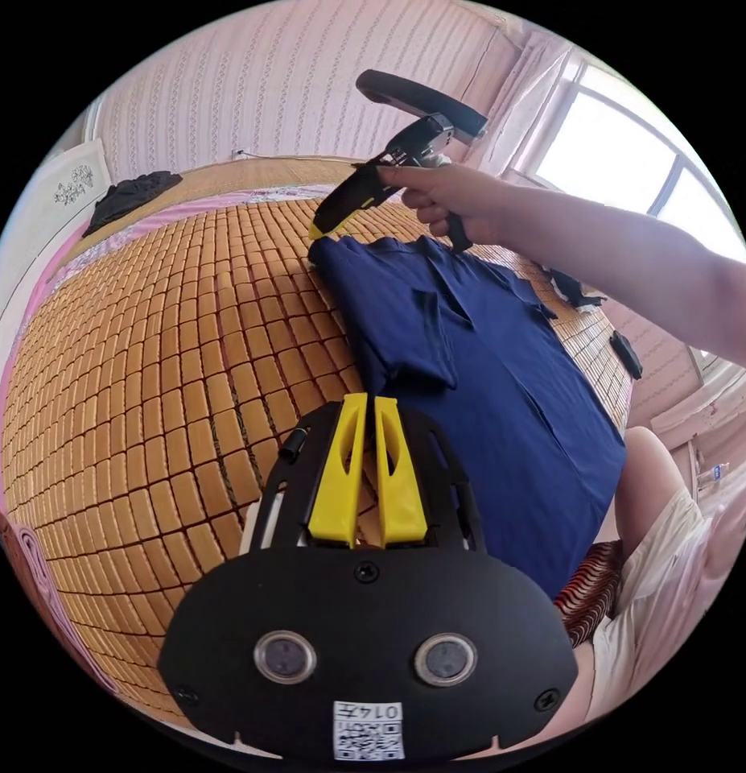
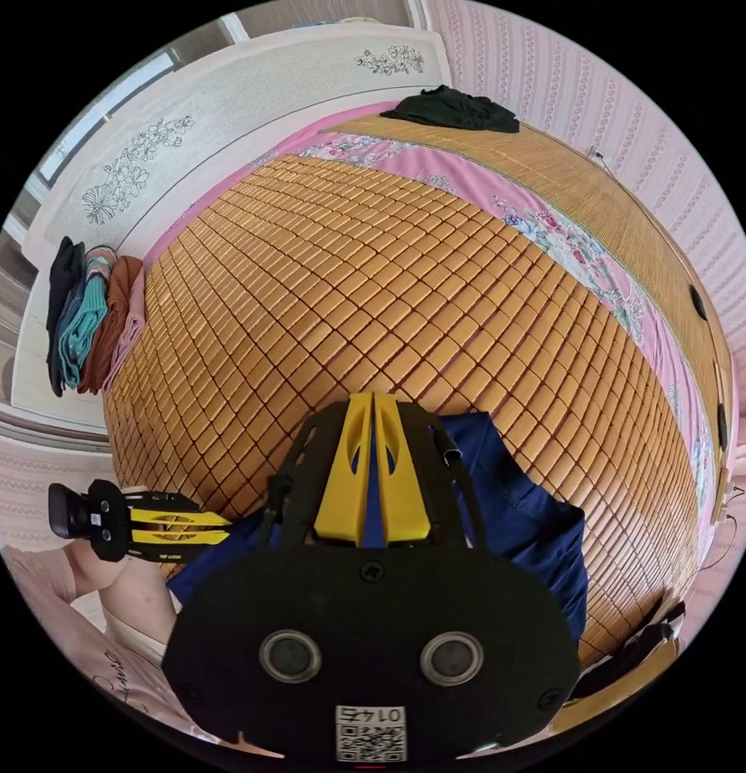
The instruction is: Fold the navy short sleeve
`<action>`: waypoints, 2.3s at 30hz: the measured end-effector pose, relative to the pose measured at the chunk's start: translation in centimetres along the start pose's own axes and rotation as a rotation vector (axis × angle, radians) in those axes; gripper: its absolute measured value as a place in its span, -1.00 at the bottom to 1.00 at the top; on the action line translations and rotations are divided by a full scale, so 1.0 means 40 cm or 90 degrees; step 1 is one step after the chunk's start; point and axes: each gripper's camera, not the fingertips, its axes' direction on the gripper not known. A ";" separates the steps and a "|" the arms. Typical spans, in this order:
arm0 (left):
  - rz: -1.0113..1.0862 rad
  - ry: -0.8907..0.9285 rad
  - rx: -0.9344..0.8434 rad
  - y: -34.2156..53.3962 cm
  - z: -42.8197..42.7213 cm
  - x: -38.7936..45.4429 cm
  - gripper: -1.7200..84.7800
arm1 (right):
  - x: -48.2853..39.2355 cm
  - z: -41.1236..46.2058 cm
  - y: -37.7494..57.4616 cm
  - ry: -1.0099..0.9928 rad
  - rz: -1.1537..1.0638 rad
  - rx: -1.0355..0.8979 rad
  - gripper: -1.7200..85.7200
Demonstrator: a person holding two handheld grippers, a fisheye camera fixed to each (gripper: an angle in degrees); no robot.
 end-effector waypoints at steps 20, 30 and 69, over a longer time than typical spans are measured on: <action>0.092 0.081 0.000 -0.136 0.139 0.209 -0.88 | 0.436 -0.253 1.037 0.114 0.346 0.053 -0.78; 0.245 0.192 -0.050 -0.736 0.565 0.681 -0.86 | 0.531 -0.181 1.177 -0.013 0.419 0.150 -0.82; -0.048 0.149 -0.059 -0.302 0.495 0.002 -0.81 | 0.547 -0.196 1.051 -0.088 0.106 0.154 -0.77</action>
